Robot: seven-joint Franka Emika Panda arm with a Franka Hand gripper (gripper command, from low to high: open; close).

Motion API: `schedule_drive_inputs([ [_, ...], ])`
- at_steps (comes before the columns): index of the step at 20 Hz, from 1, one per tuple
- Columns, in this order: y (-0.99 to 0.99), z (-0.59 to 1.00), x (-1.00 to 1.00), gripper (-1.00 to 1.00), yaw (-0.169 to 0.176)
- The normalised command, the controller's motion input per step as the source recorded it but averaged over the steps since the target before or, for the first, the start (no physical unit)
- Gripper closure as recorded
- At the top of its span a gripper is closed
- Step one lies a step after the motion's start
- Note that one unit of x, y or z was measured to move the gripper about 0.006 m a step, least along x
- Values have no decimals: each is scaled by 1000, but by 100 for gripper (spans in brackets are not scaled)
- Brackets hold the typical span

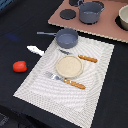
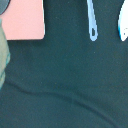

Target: Place the pan onto the stove and place the fish and sausage into the pan.

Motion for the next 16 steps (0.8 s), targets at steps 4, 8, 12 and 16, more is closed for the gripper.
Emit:
schedule_drive_inputs([
  [4,-187,-144,179,-100,-10],
  [8,-304,-142,751,-100,-91],
  [12,-295,-242,684,-100,-162],
  [16,-319,-422,484,-100,-168],
])
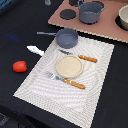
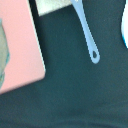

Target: Place the pan onto the stove and place the fish and sausage into the pan.

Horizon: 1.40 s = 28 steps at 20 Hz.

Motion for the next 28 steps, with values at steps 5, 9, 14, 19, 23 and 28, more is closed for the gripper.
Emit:
schedule_drive_inputs([
  [5,-183,-426,346,-100,-115],
  [9,-64,-536,279,-100,-46],
  [14,-30,-511,279,-100,-28],
  [19,-43,-389,161,-100,-33],
  [23,-6,-274,199,-100,-44],
  [28,0,-317,159,-100,-40],
])
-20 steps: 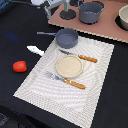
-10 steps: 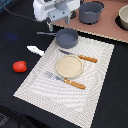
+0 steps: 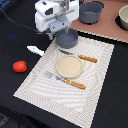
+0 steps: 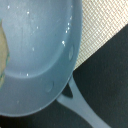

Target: Place the pan onto the stove and place the fish and sausage into the pan.

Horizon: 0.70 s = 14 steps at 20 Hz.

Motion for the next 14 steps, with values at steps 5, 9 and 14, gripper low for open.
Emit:
schedule_drive_inputs([
  [5,0,-330,81,-100,-31],
  [9,0,-166,112,-100,-16],
  [14,15,30,191,100,-13],
])
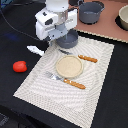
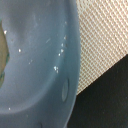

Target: Place the pan onto the stove and place the fish and sausage into the pan.

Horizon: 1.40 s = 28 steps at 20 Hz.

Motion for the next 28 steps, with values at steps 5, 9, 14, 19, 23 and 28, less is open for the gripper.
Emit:
schedule_drive_inputs([
  [5,17,26,155,100,-10],
  [9,1,-42,120,100,-10],
  [14,2,-117,135,100,-10],
  [19,24,-192,188,100,-9],
  [23,56,238,241,100,-26],
  [28,106,779,178,100,-66],
])
